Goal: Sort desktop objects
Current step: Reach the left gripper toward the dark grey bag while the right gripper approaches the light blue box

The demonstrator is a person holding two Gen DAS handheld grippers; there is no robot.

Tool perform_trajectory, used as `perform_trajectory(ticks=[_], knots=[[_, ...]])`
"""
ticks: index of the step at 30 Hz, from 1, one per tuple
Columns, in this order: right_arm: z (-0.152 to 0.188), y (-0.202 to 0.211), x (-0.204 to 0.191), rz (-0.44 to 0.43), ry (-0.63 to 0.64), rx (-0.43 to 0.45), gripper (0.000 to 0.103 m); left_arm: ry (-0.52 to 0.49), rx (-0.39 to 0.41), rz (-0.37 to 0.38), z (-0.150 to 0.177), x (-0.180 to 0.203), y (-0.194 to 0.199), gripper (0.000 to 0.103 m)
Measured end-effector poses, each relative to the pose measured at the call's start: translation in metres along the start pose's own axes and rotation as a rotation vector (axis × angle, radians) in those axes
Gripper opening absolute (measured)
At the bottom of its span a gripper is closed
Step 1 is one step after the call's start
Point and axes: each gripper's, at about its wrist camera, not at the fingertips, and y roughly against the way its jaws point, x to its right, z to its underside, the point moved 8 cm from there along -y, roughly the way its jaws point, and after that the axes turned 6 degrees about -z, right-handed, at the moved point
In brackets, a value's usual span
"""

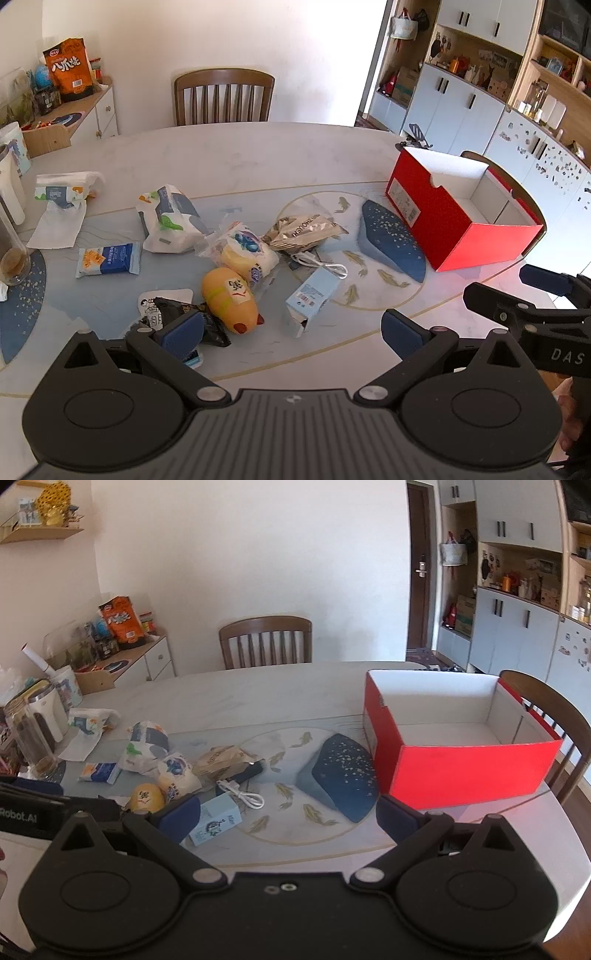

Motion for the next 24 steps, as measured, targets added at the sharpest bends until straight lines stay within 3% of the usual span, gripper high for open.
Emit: perform_trajectory(ticks=[13,24], knots=[[0.007,-0.031,-0.025,-0.098,0.094,-0.078,0.100,-0.009,0.023,-0.051,-0.001,-0.023,-0.018,0.103],[0.023,-0.070,-0.043,-0.149,0.188,-0.140,0.099,0.052,-0.026,-0.157,0.021,-0.073,-0.045,0.103]])
